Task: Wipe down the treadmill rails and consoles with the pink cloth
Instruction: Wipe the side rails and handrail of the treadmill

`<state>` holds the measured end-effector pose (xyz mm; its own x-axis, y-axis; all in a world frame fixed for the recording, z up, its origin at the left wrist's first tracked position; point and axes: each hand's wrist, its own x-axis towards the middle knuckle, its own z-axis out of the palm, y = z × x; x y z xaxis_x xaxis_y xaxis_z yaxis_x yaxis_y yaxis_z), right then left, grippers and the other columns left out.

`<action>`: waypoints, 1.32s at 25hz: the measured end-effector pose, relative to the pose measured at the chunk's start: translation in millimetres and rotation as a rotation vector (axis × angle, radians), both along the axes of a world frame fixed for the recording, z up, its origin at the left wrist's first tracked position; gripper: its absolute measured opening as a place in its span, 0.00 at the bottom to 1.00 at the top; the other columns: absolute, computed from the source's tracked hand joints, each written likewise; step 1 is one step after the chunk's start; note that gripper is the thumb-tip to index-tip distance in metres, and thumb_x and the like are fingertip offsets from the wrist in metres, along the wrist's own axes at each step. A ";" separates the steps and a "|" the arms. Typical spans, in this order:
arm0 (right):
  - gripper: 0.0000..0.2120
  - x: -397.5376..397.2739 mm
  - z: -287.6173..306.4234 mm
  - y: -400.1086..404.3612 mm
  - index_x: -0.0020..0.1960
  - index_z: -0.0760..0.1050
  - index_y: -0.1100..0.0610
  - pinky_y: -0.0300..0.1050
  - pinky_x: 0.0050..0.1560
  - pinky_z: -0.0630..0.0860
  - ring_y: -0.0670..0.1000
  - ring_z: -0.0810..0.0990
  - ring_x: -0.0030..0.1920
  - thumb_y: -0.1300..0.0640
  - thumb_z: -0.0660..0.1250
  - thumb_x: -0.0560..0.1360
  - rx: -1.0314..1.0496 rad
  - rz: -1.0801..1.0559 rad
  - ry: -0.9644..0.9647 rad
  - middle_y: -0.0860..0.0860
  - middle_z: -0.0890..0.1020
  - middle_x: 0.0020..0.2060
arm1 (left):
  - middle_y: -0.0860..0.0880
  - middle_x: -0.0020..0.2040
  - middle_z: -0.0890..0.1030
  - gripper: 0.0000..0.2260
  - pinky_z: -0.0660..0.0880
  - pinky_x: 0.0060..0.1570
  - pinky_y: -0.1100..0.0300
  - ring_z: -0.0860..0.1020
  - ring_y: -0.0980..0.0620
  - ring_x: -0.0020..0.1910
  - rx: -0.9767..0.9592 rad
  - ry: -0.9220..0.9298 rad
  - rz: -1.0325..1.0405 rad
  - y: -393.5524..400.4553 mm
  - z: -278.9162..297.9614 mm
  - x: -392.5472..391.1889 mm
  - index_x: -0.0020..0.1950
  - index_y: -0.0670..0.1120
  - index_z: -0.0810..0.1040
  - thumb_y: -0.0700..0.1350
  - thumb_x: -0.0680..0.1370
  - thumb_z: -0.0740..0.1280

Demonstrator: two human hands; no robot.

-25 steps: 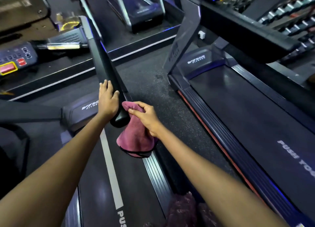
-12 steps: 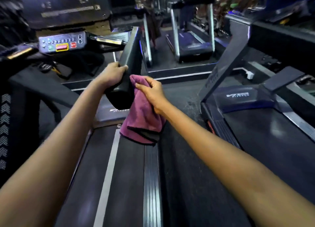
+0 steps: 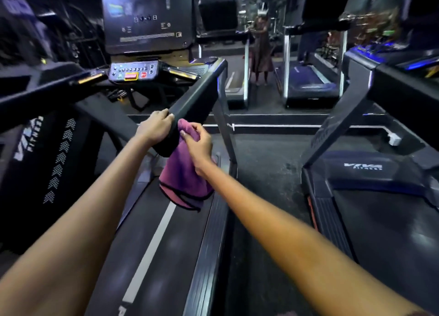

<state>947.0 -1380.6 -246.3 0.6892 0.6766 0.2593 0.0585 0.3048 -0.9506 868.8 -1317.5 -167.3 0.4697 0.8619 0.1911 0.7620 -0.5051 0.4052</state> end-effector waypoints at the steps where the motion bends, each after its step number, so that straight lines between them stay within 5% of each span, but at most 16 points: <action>1: 0.09 -5.3 -5.5 -6.0 0.52 0.77 0.58 0.44 0.53 0.73 0.47 0.76 0.46 0.62 0.69 0.72 0.010 0.023 -0.024 0.49 0.80 0.44 | 0.43 0.74 0.61 0.21 0.57 0.70 0.53 0.61 0.44 0.73 -0.003 0.001 0.011 -1.0 0.4 -0.5 0.73 0.45 0.62 0.50 0.82 0.51; 6: 0.07 4.6 5.2 -1.5 0.51 0.76 0.55 0.45 0.49 0.72 0.52 0.77 0.47 0.60 0.67 0.73 -0.142 0.013 0.078 0.54 0.82 0.47 | 0.46 0.75 0.62 0.20 0.56 0.69 0.57 0.60 0.48 0.73 -0.006 -0.012 0.001 -9.6 0.5 -1.6 0.73 0.45 0.63 0.46 0.82 0.53; 11: 0.09 -2.2 9.8 -5.2 0.50 0.76 0.58 0.43 0.50 0.71 0.52 0.78 0.49 0.61 0.70 0.71 0.034 -0.062 -0.185 0.53 0.82 0.46 | 0.48 0.75 0.60 0.20 0.51 0.73 0.58 0.57 0.53 0.74 -0.037 -0.065 -0.080 0.5 -1.1 -3.5 0.74 0.43 0.62 0.46 0.82 0.53; 16: 0.07 -3.7 -9.5 3.0 0.50 0.77 0.57 0.43 0.48 0.70 0.54 0.78 0.49 0.60 0.69 0.72 -0.055 -0.134 -0.032 0.54 0.81 0.47 | 0.49 0.77 0.56 0.20 0.48 0.74 0.57 0.54 0.54 0.75 -0.062 -0.024 -0.132 3.8 -1.2 -3.5 0.75 0.43 0.59 0.45 0.83 0.52; 22: 0.07 -5.8 2.7 -0.4 0.49 0.79 0.57 0.42 0.50 0.72 0.50 0.79 0.46 0.62 0.69 0.71 0.066 -0.129 -0.141 0.52 0.83 0.44 | 0.39 0.69 0.65 0.18 0.60 0.68 0.54 0.65 0.44 0.69 -0.053 -0.038 -0.166 11.6 2.8 -0.8 0.68 0.37 0.66 0.43 0.81 0.56; 27: 0.07 -11.0 -25.4 -4.5 0.50 0.79 0.59 0.37 0.50 0.73 0.47 0.78 0.46 0.63 0.69 0.72 -0.006 -0.136 -0.029 0.49 0.81 0.43 | 0.37 0.59 0.68 0.13 0.65 0.61 0.52 0.71 0.40 0.60 0.008 -0.040 -0.167 23.1 10.2 5.1 0.56 0.36 0.70 0.45 0.79 0.60; 30: 0.06 0.7 0.4 6.0 0.47 0.80 0.58 0.51 0.52 0.75 0.49 0.78 0.44 0.61 0.71 0.70 -0.030 -0.198 -0.076 0.49 0.81 0.39 | 0.37 0.60 0.67 0.13 0.64 0.63 0.53 0.70 0.40 0.60 -0.037 -0.110 -0.168 25.9 4.7 5.3 0.58 0.37 0.70 0.44 0.79 0.61; 33: 0.07 -7.8 7.7 -2.3 0.48 0.80 0.60 0.44 0.51 0.74 0.46 0.78 0.44 0.63 0.71 0.70 0.092 -0.163 -0.178 0.48 0.81 0.41 | 0.36 0.65 0.66 0.15 0.60 0.66 0.58 0.66 0.43 0.66 -0.101 -0.160 -0.218 29.4 2.4 6.5 0.65 0.36 0.69 0.41 0.80 0.58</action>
<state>939.2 -1382.9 -238.6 0.7252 0.5279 0.4421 0.2784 0.3623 -0.8895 875.3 -1288.1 -164.9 0.6167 0.7624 0.1959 0.5626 -0.6009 0.5678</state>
